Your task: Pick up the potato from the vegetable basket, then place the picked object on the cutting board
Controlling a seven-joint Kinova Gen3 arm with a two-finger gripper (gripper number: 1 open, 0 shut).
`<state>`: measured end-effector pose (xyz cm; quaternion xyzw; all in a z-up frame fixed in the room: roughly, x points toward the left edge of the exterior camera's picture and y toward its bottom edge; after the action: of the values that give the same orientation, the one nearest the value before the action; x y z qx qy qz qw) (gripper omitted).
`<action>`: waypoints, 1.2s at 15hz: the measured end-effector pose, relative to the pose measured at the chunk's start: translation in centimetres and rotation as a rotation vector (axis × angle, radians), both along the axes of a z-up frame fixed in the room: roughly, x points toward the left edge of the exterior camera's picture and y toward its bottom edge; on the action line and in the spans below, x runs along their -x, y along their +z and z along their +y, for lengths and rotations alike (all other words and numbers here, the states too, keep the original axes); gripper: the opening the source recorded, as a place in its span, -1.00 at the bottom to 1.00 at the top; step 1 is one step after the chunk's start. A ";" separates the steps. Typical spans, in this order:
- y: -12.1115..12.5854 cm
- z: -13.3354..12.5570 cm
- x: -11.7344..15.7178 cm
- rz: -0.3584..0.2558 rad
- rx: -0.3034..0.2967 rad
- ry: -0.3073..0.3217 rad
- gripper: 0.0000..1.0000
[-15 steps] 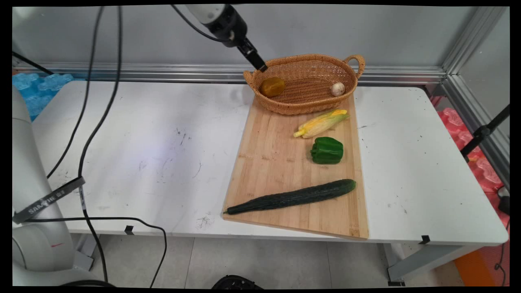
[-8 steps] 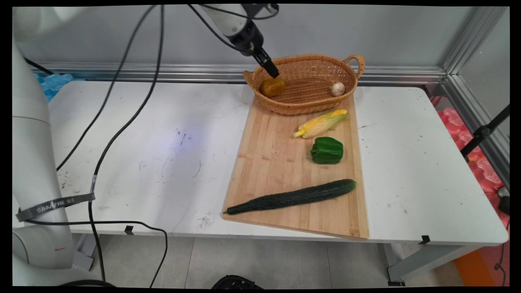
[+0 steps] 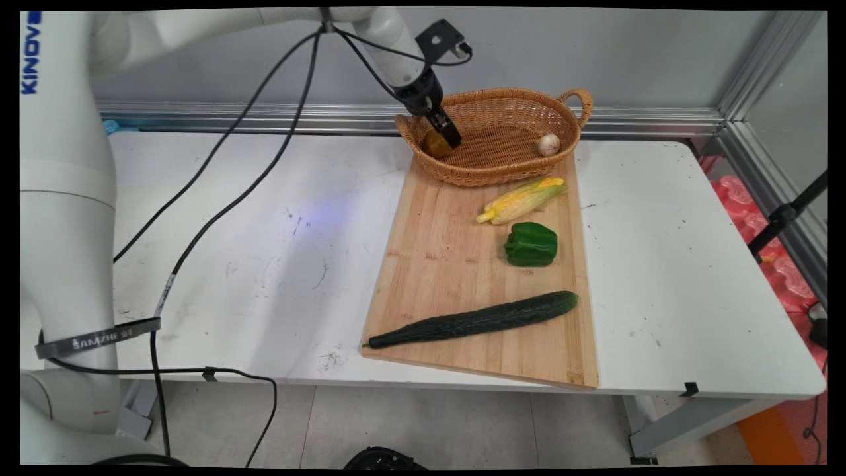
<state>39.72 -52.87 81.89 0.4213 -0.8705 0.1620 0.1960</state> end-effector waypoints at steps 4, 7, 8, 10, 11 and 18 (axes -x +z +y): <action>-1.5 -1.1 0.4 -0.008 -0.018 0.007 1.00; -2.3 -1.8 0.7 -0.011 -0.027 0.005 1.00; -2.3 -2.0 0.8 -0.011 -0.028 0.002 -1.00; -2.3 -2.2 0.9 -0.011 -0.030 -0.008 -1.00; -2.2 -2.3 1.0 -0.012 -0.029 -0.016 -1.00; 1.5 -1.4 1.5 -0.021 -0.001 -0.079 -1.00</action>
<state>38.27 -54.32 83.41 0.3852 -0.8885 0.1581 0.1930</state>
